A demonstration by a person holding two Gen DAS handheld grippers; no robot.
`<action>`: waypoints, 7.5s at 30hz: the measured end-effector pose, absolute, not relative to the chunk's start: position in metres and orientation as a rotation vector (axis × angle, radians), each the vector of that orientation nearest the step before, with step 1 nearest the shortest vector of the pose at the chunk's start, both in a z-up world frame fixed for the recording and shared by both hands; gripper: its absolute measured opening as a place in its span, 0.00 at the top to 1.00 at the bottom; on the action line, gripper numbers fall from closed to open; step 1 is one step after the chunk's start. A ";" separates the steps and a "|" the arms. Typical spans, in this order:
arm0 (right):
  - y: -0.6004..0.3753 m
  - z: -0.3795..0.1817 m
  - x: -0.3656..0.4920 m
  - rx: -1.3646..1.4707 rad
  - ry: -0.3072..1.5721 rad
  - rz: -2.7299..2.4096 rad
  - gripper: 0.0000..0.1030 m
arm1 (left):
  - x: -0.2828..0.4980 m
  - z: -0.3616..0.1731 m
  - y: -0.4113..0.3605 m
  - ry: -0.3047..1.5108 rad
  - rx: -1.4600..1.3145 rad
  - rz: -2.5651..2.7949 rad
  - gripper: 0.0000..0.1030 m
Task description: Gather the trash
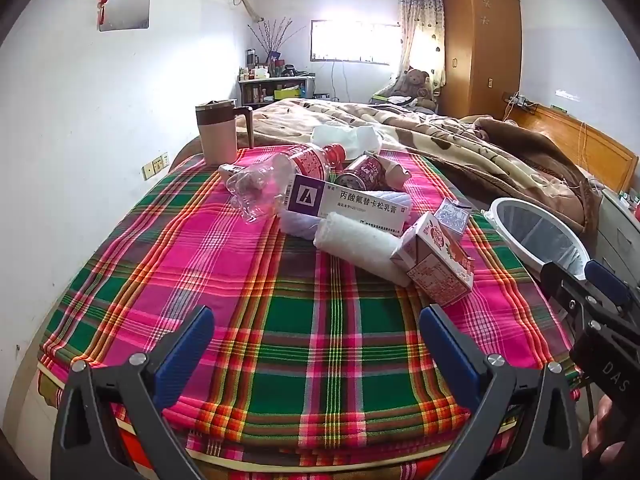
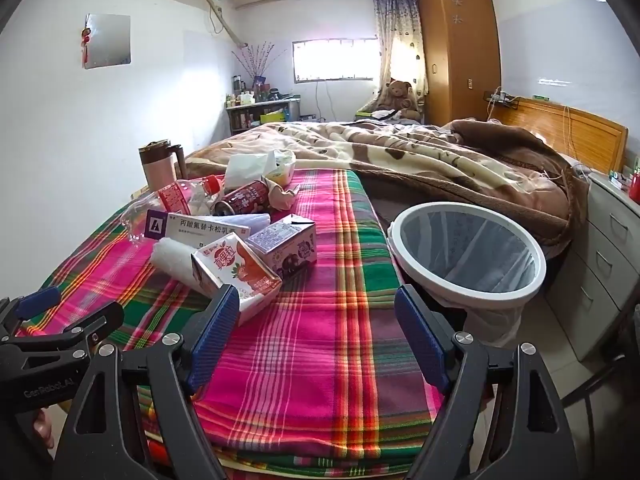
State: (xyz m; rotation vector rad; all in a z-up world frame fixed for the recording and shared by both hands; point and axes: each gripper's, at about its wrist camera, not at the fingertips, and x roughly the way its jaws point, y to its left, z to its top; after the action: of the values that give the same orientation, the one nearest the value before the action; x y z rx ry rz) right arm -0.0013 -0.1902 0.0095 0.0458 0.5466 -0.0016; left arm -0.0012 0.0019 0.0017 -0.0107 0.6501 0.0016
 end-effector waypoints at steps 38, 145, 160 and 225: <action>-0.191 0.010 -0.003 0.045 0.545 -0.017 0.21 | 0.000 0.001 0.006 0.652 -0.023 0.011 0.00; -0.181 -0.027 0.141 0.358 0.838 0.156 0.52 | 0.202 -0.002 0.074 0.890 -0.065 -0.172 0.26; -0.190 -0.011 0.125 0.320 0.735 0.133 0.55 | 0.176 0.009 0.085 0.827 -0.121 -0.137 0.29; -0.308 0.025 0.078 0.344 0.589 -0.038 0.55 | 0.142 0.065 -0.065 0.660 -0.139 -0.458 0.37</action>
State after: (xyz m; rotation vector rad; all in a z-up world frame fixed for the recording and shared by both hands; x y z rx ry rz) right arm 0.0780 -0.3083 0.0249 0.3441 0.5891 -0.0377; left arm 0.1419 -0.0654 0.0648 -0.1390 0.6596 -0.4579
